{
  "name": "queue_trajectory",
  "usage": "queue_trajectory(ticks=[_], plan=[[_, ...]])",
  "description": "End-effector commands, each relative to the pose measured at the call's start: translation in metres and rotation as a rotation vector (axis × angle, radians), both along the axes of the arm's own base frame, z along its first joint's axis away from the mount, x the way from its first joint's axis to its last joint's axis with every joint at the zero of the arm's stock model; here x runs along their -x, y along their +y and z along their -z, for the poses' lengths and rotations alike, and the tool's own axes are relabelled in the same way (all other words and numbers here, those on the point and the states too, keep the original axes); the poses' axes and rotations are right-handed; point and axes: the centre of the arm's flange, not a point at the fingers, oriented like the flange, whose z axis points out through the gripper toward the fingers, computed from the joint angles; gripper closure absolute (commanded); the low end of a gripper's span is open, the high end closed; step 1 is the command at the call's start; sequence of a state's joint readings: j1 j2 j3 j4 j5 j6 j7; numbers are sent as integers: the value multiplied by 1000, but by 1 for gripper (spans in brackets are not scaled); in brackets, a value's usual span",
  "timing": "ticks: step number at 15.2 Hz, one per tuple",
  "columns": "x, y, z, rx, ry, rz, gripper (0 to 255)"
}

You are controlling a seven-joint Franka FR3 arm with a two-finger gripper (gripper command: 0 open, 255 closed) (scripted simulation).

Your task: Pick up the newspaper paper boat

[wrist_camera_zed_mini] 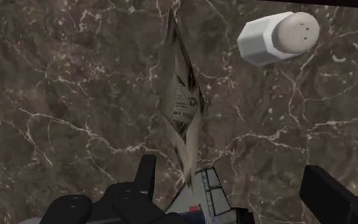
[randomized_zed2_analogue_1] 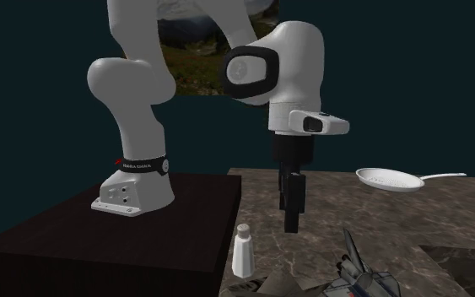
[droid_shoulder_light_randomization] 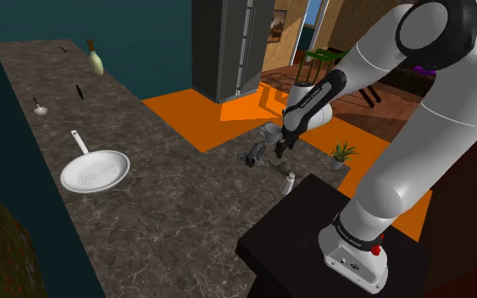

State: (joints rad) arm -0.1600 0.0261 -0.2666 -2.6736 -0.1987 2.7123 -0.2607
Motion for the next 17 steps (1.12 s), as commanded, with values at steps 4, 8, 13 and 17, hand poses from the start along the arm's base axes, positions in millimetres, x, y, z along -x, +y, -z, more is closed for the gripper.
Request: queue_trajectory(ticks=[4,8,13,17], plan=[[-9,-29,61,-1,7,-7,0],[-12,-35,88,-1,9,-8,0],[-12,-35,112,-1,9,-8,0],[-12,-36,112,-1,9,-7,255]])
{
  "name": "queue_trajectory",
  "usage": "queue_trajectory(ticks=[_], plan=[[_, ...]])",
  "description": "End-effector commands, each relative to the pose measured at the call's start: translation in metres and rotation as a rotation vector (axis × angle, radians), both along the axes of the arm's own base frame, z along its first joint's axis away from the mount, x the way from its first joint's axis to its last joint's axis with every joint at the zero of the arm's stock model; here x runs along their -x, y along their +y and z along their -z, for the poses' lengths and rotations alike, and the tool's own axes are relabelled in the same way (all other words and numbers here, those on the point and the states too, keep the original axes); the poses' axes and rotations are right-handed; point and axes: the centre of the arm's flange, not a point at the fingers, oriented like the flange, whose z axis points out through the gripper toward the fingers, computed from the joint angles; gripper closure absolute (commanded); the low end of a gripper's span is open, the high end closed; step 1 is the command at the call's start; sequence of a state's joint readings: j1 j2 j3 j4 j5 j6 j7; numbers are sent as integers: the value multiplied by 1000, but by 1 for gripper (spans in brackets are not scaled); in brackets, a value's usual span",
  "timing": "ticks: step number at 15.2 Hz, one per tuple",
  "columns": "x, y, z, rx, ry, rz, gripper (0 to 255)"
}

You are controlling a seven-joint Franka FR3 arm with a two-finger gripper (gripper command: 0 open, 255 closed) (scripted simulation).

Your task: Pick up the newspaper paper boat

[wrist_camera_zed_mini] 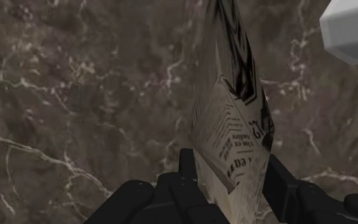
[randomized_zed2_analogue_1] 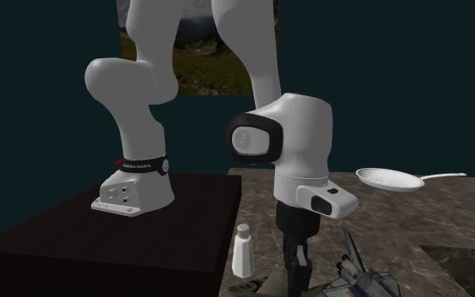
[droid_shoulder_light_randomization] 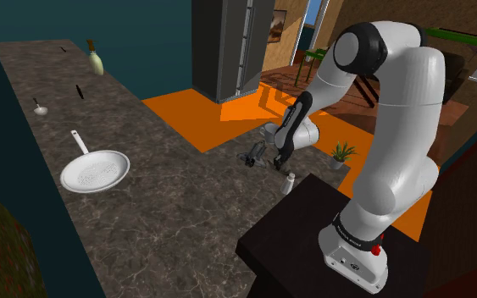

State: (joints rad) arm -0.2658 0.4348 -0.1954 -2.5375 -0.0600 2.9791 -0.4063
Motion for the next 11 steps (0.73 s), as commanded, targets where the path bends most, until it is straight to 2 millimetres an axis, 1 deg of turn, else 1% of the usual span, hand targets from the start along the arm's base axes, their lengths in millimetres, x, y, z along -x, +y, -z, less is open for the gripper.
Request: queue_trajectory(ticks=[1,8,11], plan=[[0,0,0,0,0,0,255],[0,0,0,0,0,0,255],[0,0,-16,0,0,0,255]])
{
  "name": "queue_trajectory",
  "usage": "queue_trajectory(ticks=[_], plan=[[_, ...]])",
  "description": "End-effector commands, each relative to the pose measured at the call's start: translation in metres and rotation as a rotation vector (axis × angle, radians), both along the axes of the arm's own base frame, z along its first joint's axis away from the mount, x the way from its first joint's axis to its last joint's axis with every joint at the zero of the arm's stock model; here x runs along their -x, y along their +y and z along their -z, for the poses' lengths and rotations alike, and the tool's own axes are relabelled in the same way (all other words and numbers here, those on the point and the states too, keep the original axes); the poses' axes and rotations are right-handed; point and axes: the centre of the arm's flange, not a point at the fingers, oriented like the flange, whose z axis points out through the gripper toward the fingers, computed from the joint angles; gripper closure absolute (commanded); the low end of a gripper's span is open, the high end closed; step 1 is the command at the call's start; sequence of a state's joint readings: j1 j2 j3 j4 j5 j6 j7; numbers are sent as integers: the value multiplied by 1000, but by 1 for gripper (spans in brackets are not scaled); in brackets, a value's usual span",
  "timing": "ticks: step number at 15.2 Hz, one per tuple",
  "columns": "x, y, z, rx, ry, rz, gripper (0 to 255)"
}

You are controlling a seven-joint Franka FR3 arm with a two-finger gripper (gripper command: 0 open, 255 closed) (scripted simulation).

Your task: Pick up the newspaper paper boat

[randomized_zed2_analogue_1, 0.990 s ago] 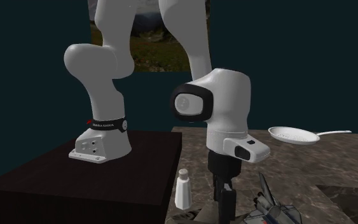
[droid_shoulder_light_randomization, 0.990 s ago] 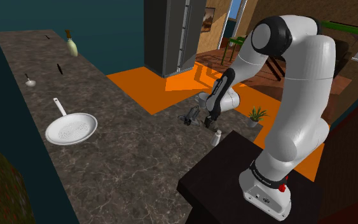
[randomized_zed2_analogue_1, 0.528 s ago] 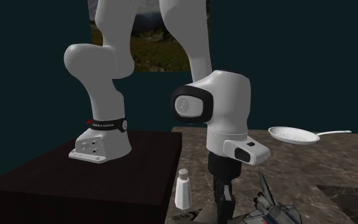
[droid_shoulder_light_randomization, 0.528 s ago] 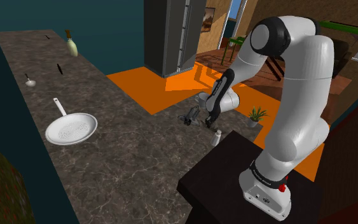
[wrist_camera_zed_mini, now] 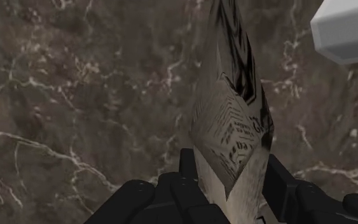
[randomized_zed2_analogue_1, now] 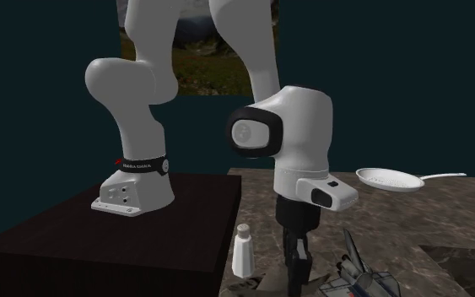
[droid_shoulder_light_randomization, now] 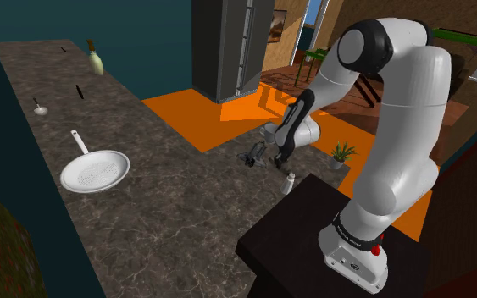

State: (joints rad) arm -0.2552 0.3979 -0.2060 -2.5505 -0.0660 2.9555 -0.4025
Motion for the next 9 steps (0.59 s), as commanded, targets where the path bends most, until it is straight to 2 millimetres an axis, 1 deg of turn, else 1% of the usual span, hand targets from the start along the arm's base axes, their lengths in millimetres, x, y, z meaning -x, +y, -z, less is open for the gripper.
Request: queue_trajectory(ticks=[1,9], plan=[[0,-1,-10,0,0,0,255],[0,-1,-52,0,0,0,255]])
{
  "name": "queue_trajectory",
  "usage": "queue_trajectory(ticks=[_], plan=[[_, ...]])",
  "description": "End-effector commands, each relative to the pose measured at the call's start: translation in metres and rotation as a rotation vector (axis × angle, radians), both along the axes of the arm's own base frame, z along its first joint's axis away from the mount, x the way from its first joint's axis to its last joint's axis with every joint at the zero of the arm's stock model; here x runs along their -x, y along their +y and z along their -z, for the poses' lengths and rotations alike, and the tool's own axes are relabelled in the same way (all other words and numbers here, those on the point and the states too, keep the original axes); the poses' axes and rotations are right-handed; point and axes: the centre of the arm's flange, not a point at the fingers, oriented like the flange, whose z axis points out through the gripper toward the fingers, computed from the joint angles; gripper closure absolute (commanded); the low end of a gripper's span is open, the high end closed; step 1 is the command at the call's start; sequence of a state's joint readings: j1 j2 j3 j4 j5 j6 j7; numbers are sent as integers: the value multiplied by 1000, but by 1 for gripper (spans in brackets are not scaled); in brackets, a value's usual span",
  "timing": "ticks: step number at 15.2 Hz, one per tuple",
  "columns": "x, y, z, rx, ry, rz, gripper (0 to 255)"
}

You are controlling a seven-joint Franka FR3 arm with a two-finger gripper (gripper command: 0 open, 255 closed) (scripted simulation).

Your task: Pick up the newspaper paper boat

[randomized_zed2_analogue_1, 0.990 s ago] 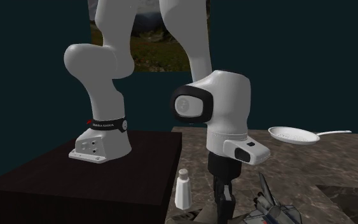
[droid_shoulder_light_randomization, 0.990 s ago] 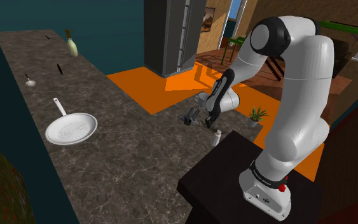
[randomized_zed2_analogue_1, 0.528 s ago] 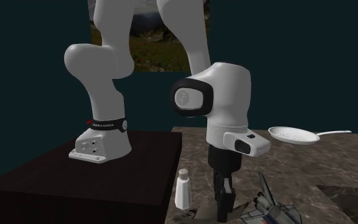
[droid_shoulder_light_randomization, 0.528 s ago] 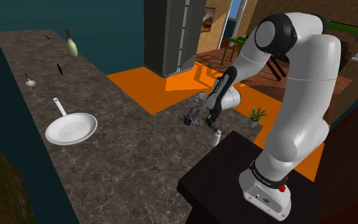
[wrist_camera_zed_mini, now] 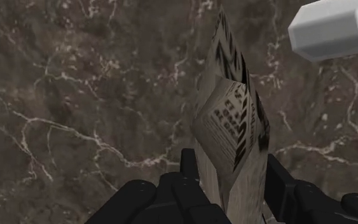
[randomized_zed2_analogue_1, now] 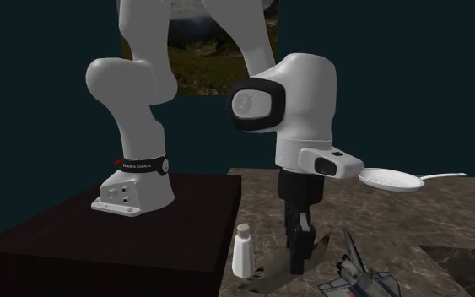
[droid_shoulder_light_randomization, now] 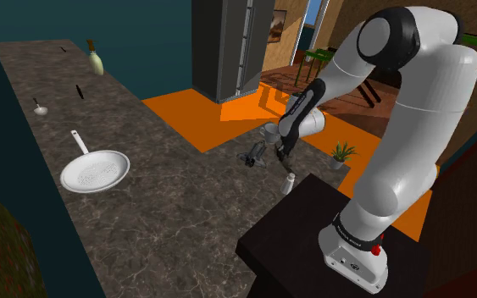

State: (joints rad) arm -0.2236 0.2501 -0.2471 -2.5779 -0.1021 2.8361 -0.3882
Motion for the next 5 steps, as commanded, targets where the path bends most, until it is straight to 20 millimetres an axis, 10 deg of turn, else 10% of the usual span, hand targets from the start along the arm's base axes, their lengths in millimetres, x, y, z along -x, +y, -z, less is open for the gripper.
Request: queue_trajectory(ticks=[1,5], plan=[[1,0,-10,0,0,0,255],[1,0,-21,0,0,0,255]])
